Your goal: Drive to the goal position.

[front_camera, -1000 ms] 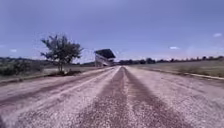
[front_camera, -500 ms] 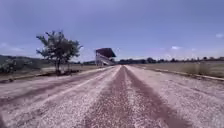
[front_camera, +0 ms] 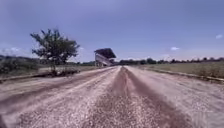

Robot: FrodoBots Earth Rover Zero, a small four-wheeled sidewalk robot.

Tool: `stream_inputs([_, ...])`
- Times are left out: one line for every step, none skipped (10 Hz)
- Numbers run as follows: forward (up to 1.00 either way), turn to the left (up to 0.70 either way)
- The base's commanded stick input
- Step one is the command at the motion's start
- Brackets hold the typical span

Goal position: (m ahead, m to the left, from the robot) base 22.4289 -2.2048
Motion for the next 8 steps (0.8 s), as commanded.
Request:
stream_inputs([1.00, 0.00])
stream_inputs([1.00, 0.00])
stream_inputs([1.00, 0.00])
stream_inputs([1.00, 0.00])
stream_inputs([1.00, 0.00])
stream_inputs([1.00, 0.00])
stream_inputs([1.00, 0.00])
stream_inputs([1.00, 0.00])
